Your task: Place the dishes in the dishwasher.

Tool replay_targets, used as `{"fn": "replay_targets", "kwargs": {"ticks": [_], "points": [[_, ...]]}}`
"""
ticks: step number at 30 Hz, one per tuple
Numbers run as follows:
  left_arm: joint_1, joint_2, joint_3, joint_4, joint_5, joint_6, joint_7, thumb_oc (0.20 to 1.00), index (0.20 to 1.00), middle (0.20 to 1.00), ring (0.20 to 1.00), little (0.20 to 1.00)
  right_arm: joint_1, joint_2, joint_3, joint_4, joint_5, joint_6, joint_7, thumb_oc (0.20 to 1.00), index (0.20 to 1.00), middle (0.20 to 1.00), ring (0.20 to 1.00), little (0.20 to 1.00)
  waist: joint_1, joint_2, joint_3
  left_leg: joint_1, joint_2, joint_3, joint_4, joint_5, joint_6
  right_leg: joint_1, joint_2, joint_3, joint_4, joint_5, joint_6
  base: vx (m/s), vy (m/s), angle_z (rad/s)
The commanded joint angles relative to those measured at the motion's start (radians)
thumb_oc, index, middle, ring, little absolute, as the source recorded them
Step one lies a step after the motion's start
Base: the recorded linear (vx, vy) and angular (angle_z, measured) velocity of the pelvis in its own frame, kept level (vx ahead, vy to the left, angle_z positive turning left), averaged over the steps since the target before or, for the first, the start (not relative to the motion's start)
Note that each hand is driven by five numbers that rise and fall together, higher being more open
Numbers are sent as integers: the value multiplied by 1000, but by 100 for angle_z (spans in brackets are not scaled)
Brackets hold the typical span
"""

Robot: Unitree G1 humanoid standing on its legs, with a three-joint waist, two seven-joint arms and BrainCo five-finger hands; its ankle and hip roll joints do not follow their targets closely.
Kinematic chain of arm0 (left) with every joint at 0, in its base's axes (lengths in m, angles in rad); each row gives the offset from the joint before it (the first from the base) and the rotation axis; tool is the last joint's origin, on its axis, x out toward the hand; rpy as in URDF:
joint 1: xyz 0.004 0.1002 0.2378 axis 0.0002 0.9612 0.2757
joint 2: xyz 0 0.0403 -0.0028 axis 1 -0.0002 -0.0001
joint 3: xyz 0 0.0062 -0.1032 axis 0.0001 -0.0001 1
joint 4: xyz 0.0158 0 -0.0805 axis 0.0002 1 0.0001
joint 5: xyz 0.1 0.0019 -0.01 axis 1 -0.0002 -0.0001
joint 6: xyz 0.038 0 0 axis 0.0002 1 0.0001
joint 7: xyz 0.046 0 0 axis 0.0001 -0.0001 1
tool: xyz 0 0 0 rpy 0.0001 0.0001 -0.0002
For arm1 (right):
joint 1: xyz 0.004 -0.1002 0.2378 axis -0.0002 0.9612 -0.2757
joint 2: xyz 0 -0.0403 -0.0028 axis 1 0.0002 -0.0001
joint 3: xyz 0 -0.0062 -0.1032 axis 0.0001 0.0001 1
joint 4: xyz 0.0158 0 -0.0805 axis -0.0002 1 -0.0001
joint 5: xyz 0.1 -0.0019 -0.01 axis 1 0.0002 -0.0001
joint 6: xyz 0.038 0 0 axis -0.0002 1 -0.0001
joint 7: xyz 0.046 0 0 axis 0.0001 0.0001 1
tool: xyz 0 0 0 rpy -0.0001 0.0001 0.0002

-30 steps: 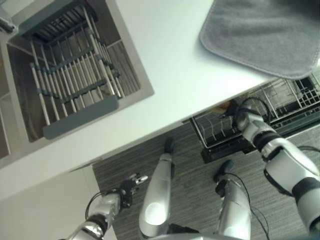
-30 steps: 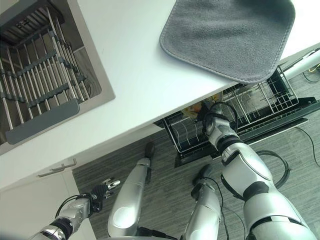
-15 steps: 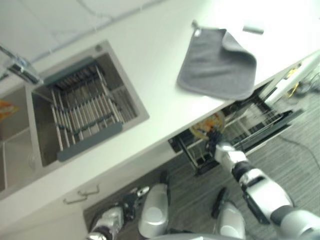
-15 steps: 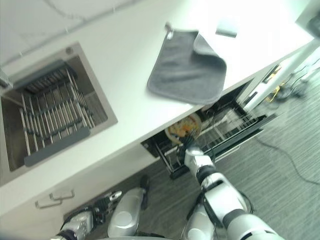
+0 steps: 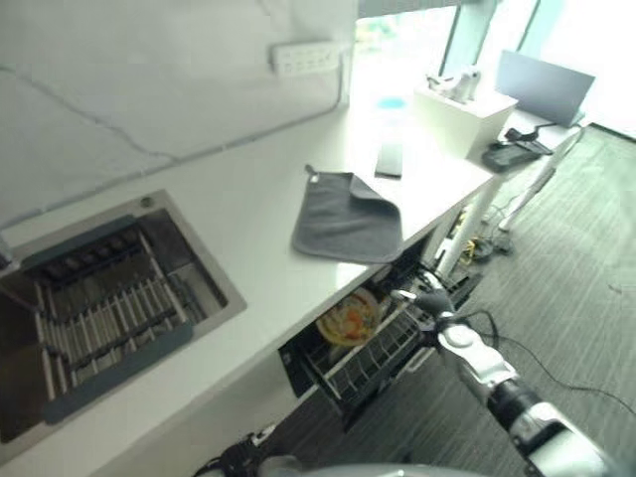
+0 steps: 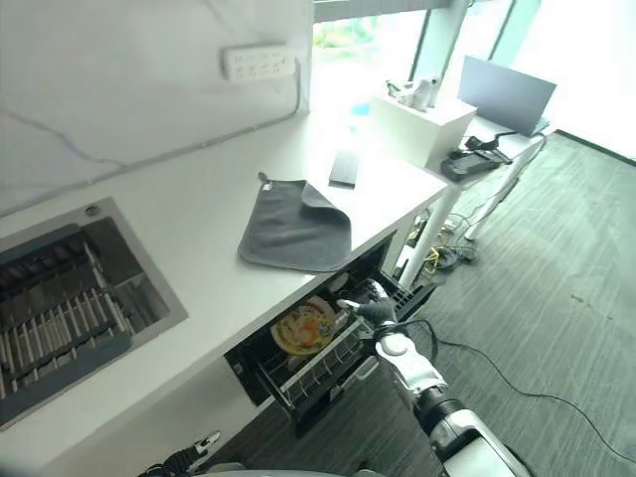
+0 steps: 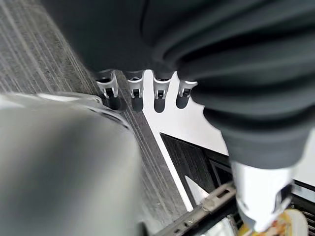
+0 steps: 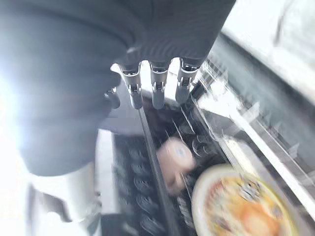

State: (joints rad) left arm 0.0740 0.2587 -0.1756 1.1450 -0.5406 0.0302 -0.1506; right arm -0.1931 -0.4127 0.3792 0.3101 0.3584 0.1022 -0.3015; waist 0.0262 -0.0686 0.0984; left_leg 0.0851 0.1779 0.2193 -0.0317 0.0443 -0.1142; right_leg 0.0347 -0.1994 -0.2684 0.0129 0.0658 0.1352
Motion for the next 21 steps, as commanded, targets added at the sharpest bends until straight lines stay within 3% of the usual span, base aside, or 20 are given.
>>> {"fn": "replay_targets", "kwargs": {"ticks": [1,4,7,11,13,17,21], "points": [[-55,-53,-29,36,30,33,13,1000,1000,1000,1000,1000,-95,-43,-67,-31,-80,-41,-2,1000,1000,1000,1000,1000,-23,24,71,3,0,61,2,3,58,25,-14,-13,76,-64,-25,40,-42,-43],[-40,-60,-11,40,31,45,13,1000,1000,1000,1000,1000,-10,-85,-141,-123,-101,-95,-28,1000,1000,1000,1000,1000,-49,22,60,17,-1,78,-8,2,59,29,-7,2,65,-59,-23,53,-47,-24],[-22,-67,10,49,51,67,20,1000,1000,1000,1000,1000,70,-99,-237,-163,-116,-197,-97,1000,1000,1000,1000,1000,-79,21,51,26,-2,97,-10,-4,61,27,-2,17,60,-57,-19,45,-51,-12],[1,-65,26,61,54,98,31,1000,1000,1000,1000,1000,157,-67,-348,-105,-89,-265,-242,1000,1000,1000,1000,1000,-109,26,47,38,-7,118,-2,-21,66,31,-1,28,60,-63,-14,60,-44,-13],[13,-61,23,68,37,125,27,1000,1000,1000,1000,1000,201,-8,-408,6,-27,-315,-282,1000,1000,1000,1000,1000,-119,30,50,40,-15,121,34,-52,77,29,-2,40,73,-70,-15,100,-59,-12],[2,-48,-18,77,3,130,29,1000,1000,1000,1000,1000,195,55,-445,207,156,-397,-244,1000,1000,1000,1000,1000,-101,44,82,3,-26,87,147,-104,103,18,-9,51,137,-98,-33,35,-44,-12],[-44,-39,-75,73,-17,145,31,1000,1000,1000,1000,1000,99,114,-418,420,361,-459,-187,1000,1000,1000,1000,1000,-52,86,125,-69,-49,26,224,-129,119,-25,-35,36,212,-126,-41,-65,9,17]]}}
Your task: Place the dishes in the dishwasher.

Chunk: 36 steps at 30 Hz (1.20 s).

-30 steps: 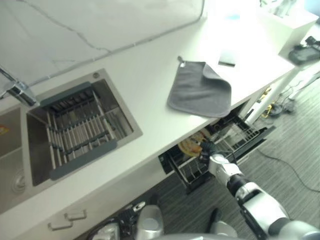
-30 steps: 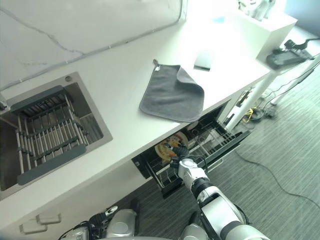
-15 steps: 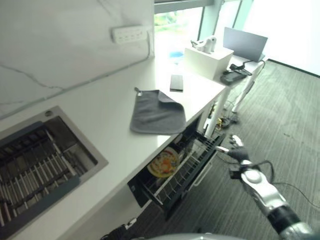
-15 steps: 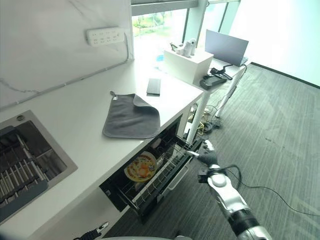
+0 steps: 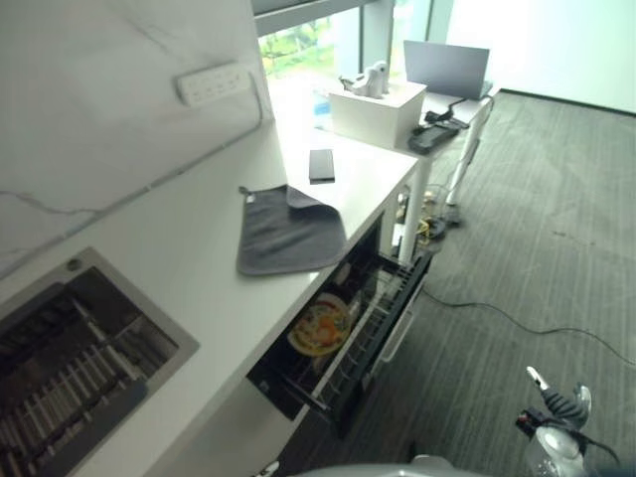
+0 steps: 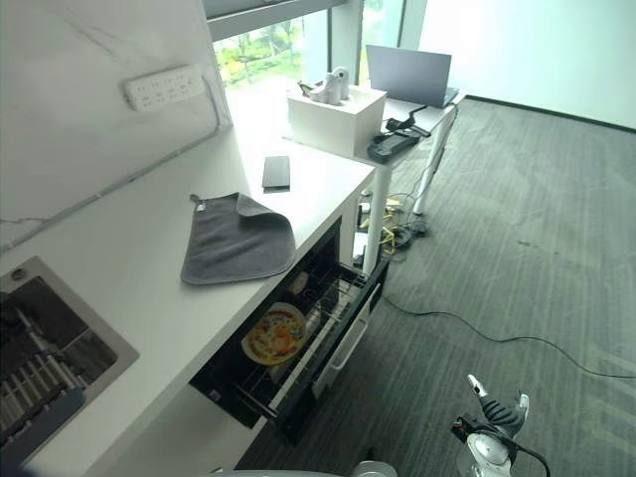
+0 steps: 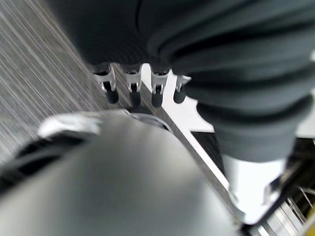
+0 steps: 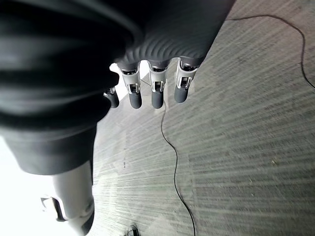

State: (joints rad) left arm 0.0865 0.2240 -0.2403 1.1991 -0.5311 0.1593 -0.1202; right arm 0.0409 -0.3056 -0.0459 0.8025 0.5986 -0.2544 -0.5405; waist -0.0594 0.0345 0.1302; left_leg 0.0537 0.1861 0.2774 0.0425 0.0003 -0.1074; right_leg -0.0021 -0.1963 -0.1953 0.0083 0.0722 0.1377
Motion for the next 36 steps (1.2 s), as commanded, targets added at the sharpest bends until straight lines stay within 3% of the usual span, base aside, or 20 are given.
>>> {"fn": "replay_targets", "kwargs": {"ticks": [1,4,7,10,15,20,26,32,36], "points": [[-61,-6,-20,16,-26,13,-2,1000,1000,1000,1000,1000,-152,15,15,-49,165,-107,73,1000,1000,1000,1000,1000,42,-9,100,-48,-63,-39,156,-85,113,6,-43,-41,222,-134,-43,-92,35,27],[-73,-13,-50,7,-40,0,-11,1000,1000,1000,1000,1000,-214,42,46,16,273,-131,153,1000,1000,1000,1000,1000,69,19,126,-79,-82,-66,169,-81,112,-9,-62,-54,235,-137,-45,-124,75,41],[-63,-24,-74,-1,-56,-16,-24,1000,1000,1000,1000,1000,-282,75,94,73,393,-108,260,1000,1000,1000,1000,1000,107,48,146,-92,-103,-96,158,-64,105,-1,-82,-74,226,-132,-43,-82,93,33],[-45,-26,-79,-7,-58,-21,-33,1000,1000,1000,1000,1000,-320,93,120,112,386,-83,321,1000,1000,1000,1000,1000,135,67,146,-87,-119,-115,133,-49,104,10,-97,-91,215,-127,-36,1,109,38],[-32,-18,-87,7,-57,-24,-74,1000,1000,1000,1000,1000,-445,109,153,185,440,19,418,1000,1000,1000,1000,1000,187,107,152,-98,-150,-156,103,-26,100,3,-126,-122,230,-131,-31,-22,137,21],[-31,-17,-78,33,-57,-28,-111,1000,1000,1000,1000,1000,-551,118,171,235,454,91,473,1000,1000,1000,1000,1000,230,129,165,-118,-167,-186,94,-10,97,1,-145,-146,236,-129,-35,-9,113,13],[-54,13,-65,50,-36,-26,-145,1000,1000,1000,1000,1000,-710,97,198,236,471,126,496,1000,1000,1000,1000,1000,279,126,187,-152,-170,-208,57,20,89,-14,-155,-176,209,-98,-27,-40,47,22],[-91,43,-43,55,-38,-15,-153,1000,1000,1000,1000,1000,-843,46,224,239,449,157,536,1000,1000,1000,1000,1000,326,101,217,-192,-161,-218,28,46,84,-37,-162,-212,186,-67,-12,-25,-14,23],[-101,52,-20,60,-57,6,-162,1000,1000,1000,1000,1000,-903,11,233,232,453,167,572,1000,1000,1000,1000,1000,351,87,232,-199,-157,-227,26,36,75,-35,-164,-223,189,-81,3,86,-4,7]]}}
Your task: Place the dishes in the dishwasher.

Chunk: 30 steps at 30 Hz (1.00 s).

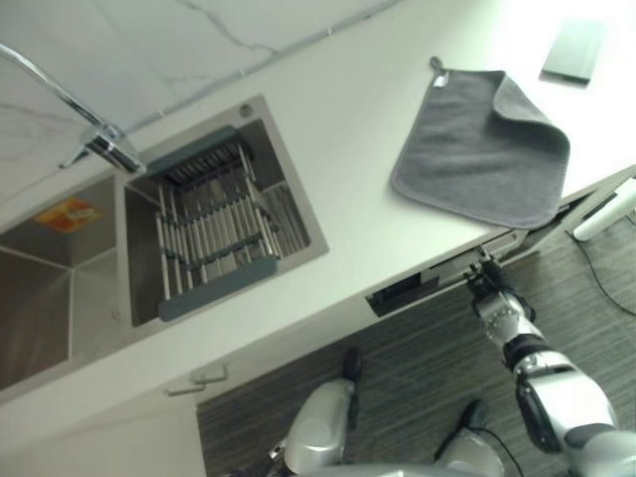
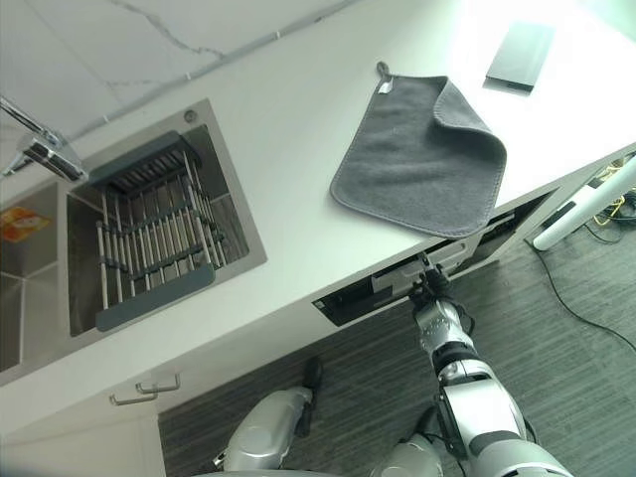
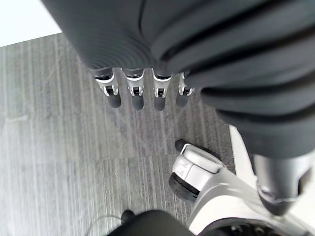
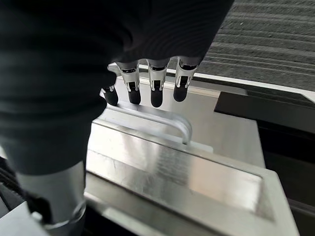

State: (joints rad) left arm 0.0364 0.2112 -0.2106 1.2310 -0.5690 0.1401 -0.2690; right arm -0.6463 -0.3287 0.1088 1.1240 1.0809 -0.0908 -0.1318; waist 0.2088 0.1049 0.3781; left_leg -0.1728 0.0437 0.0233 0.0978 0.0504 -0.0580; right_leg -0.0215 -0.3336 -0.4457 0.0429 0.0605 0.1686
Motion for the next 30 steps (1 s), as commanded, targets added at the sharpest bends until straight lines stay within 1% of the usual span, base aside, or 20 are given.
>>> {"fn": "replay_targets", "kwargs": {"ticks": [1,3,5,6,8,11,14,16,17,18,19,20,21,22,23,24,26,27,29,30], "points": [[-54,68,-46,27,-17,29,-13,1000,1000,1000,1000,1000,-226,27,78,-90,-29,6,173,1000,1000,1000,1000,1000,87,15,-13,24,-14,25,-25,-14,26,-17,-28,24,159,-70,-27,72,18,15],[-60,75,-42,25,-13,31,-12,1000,1000,1000,1000,1000,-258,14,84,-90,2,5,227,1000,1000,1000,1000,1000,100,11,-7,16,-13,20,-18,-14,27,-19,-29,15,167,-72,-27,85,18,12],[-69,85,-32,16,-9,39,-11,1000,1000,1000,1000,1000,-284,13,92,-113,100,-8,310,1000,1000,1000,1000,1000,113,6,1,10,-15,14,-11,-14,28,-17,-31,6,171,-71,-25,100,8,7],[-73,90,-27,8,-10,46,-10,1000,1000,1000,1000,1000,-295,20,89,-129,190,-11,388,1000,1000,1000,1000,1000,121,5,5,5,-17,9,-4,-16,29,-16,-32,1,171,-70,-23,101,-14,12],[-77,101,-13,-5,0,66,-11,1000,1000,1000,1000,1000,-301,39,80,-182,322,7,497,1000,1000,1000,1000,1000,133,1,10,-3,-21,5,4,-19,31,-12,-34,-10,161,-61,-13,89,-28,9],[-76,103,-4,2,16,65,-17,1000,1000,1000,1000,1000,-299,55,71,-208,373,15,546,1000,1000,1000,1000,1000,136,2,21,-13,-21,5,10,-19,32,-20,-35,-12,152,-50,-3,16,-10,1],[-74,104,5,6,21,64,-22,1000,1000,1000,1000,1000,-289,66,64,-208,325,10,549,1000,1000,1000,1000,1000,133,4,29,-17,-20,9,7,-16,32,-27,-34,-10,148,-42,1,-4,-12,0],[-74,104,11,12,28,57,-24,1000,1000,1000,1000,1000,-269,80,68,-206,267,-17,532,1000,1000,1000,1000,1000,128,4,38,-22,-15,16,12,-15,33,-39,-36,-6,155,-41,2,-17,-73,-2],[-75,103,12,11,33,54,-19,1000,1000,1000,1000,1000,-259,88,70,-205,187,-42,473,1000,1000,1000,1000,1000,124,1,41,-25,-11,20,18,-17,34,-47,-36,-2,166,-43,0,-37,-113,-3],[-76,104,11,5,32,53,-12,1000,1000,1000,1000,1000,-253,78,82,-187,-90,-78,283,1000,1000,1000,1000,1000,115,-1,45,-27,-6,27,22,-18,36,-59,-34,8,175,-45,-4,-43,-98,-3],[-77,104,10,5,26,52,-9,1000,1000,1000,1000,1000,-253,69,92,-180,-216,-84,212,1000,1000,1000,1000,1000,111,-3,46,-27,-4,31,22,-18,36,-64,-33,13,177,-45,-6,-55,-74,-2],[-77,103,11,5,17,48,-3,1000,1000,1000,1000,1000,-255,45,119,-160,-484,-76,57,1000,1000,1000,1000,1000,102,-6,50,-28,-1,37,22,-17,37,-72,-32,21,180,-43,-9,-57,-47,-3],[-77,101,9,7,9,41,1,1000,1000,1000,1000,1000,-253,23,152,-160,-694,-57,-78,1000,1000,1000,1000,1000,95,-8,54,-29,4,45,24,-16,38,-80,-30,29,183,-41,-11,-74,-59,-6],[-75,99,7,7,1,34,8,1000,1000,1000,1000,1000,-251,-6,194,-170,-779,-35,-158,1000,1000,1000,1000,1000,89,-10,59,-31,9,50,26,-15,38,-87,-27,34,185,-38,-13,-86,-77,-15],[-71,95,5,5,-7,23,16,1000,1000,1000,1000,1000,-246,-40,234,-189,-756,-35,-175,1000,1000,1000,1000,1000,81,-14,64,-33,14,55,27,-14,37,-93,-23,40,185,-34,-14,-82,-89,-22],[-72,95,-1,5,-17,21,24,1000,1000,1000,1000,1000,-247,-50,242,-204,-678,-35,-150,1000,1000,1000,1000,1000,74,-19,67,-34,17,58,29,-13,35,-97,-20,44,188,-33,-15,-72,-85,-25],[-80,95,-7,9,-23,21,28,1000,1000,1000,1000,1000,-246,-41,240,-228,-598,-43,-99,1000,1000,1000,1000,1000,62,-20,73,-32,21,66,29,-12,33,-103,-20,51,191,-34,-16,-60,-41,-14],[-86,96,-8,11,-25,23,29,1000,1000,1000,1000,1000,-244,-33,243,-240,-556,-60,-77,1000,1000,1000,1000,1000,57,-19,77,-31,23,70,28,-12,33,-108,-21,54,195,-35,-17,-74,-26,-9],[-98,98,-10,24,-25,21,30,1000,1000,1000,1000,1000,-231,2,239,-268,-282,-125,77,1000,1000,1000,1000,1000,44,-14,82,-28,30,82,25,-9,30,-117,-24,61,202,-38,-20,-62,-36,-12],[-100,98,-10,29,-22,15,27,1000,1000,1000,1000,1000,-222,17,228,-279,-186,-141,166,1000,1000,1000,1000,1000,41,-13,82,-28,32,86,24,-8,29,-119,-25,62,202,-39,-20,-29,-42,-14]]}}
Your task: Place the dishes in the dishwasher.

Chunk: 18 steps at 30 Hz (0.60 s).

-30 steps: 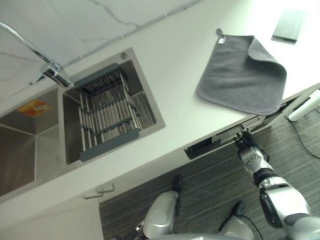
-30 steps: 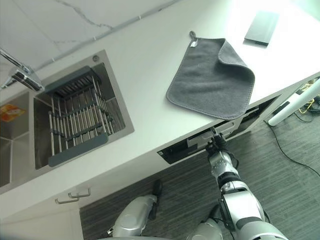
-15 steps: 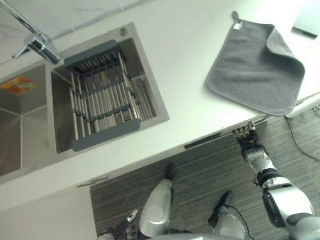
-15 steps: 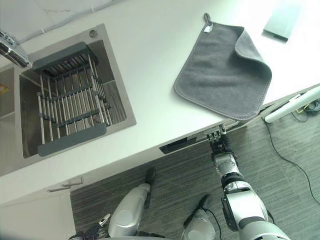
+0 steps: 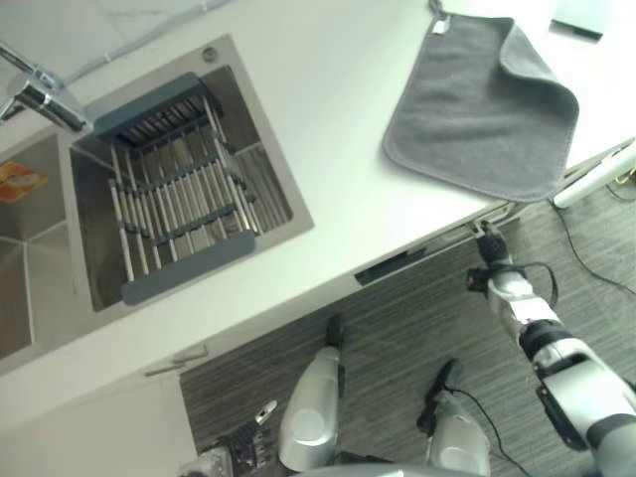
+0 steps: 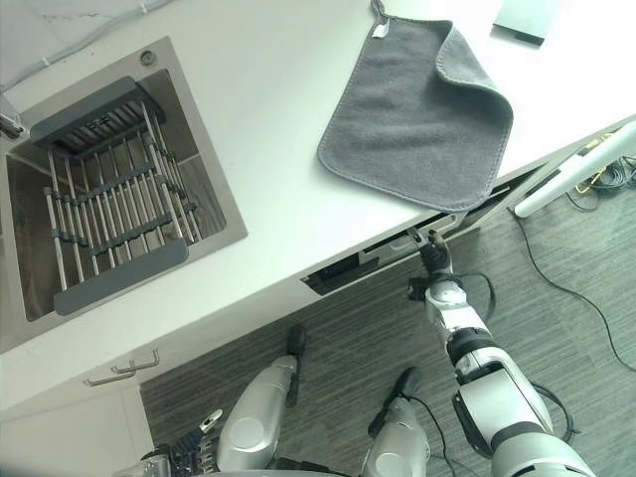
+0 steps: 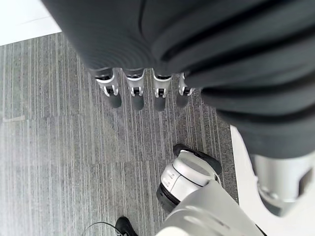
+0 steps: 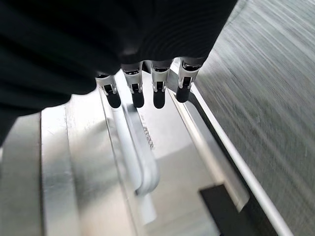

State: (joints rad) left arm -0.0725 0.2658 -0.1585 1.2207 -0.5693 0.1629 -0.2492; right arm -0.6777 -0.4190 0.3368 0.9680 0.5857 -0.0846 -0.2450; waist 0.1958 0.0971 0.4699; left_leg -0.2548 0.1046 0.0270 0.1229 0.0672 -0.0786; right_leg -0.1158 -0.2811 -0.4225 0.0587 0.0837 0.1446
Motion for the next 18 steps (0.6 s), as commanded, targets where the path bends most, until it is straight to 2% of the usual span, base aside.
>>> {"fn": "replay_targets", "kwargs": {"ticks": [1,2,7,9,14,18], "points": [[8,43,-61,46,-15,-15,4,1000,1000,1000,1000,1000,-182,123,-14,-133,422,-146,384,1000,1000,1000,1000,1000,52,-3,-10,54,-29,83,-2,-25,49,-26,-79,39,188,-64,4,-19,-55,-15],[3,47,-60,54,3,-23,-6,1000,1000,1000,1000,1000,-175,145,-29,-139,533,-132,513,1000,1000,1000,1000,1000,53,2,-12,52,-31,85,-3,-24,46,-30,-84,36,187,-64,8,-13,-49,-11],[-8,61,-60,51,42,-8,-24,1000,1000,1000,1000,1000,-242,147,-76,-83,678,-73,750,1000,1000,1000,1000,1000,72,30,-20,46,-47,80,-11,-23,41,-36,-104,22,172,-53,22,2,-8,-1],[-13,78,-61,45,59,10,-41,1000,1000,1000,1000,1000,-298,132,-94,-65,669,-30,802,1000,1000,1000,1000,1000,84,44,-19,38,-59,73,-15,-22,40,-43,-116,16,170,-46,33,13,25,7],[-10,99,-59,41,71,19,-64,1000,1000,1000,1000,1000,-362,100,-81,-30,609,12,850,1000,1000,1000,1000,1000,100,59,-13,26,-71,69,-13,-22,41,-54,-133,6,171,-37,42,16,31,3],[-7,122,-60,31,116,30,-93,1000,1000,1000,1000,1000,-400,80,-65,-29,662,65,912,1000,1000,1000,1000,1000,117,66,-5,9,-77,61,5,-24,46,-61,-143,-3,188,-38,45,20,-5,2]]}}
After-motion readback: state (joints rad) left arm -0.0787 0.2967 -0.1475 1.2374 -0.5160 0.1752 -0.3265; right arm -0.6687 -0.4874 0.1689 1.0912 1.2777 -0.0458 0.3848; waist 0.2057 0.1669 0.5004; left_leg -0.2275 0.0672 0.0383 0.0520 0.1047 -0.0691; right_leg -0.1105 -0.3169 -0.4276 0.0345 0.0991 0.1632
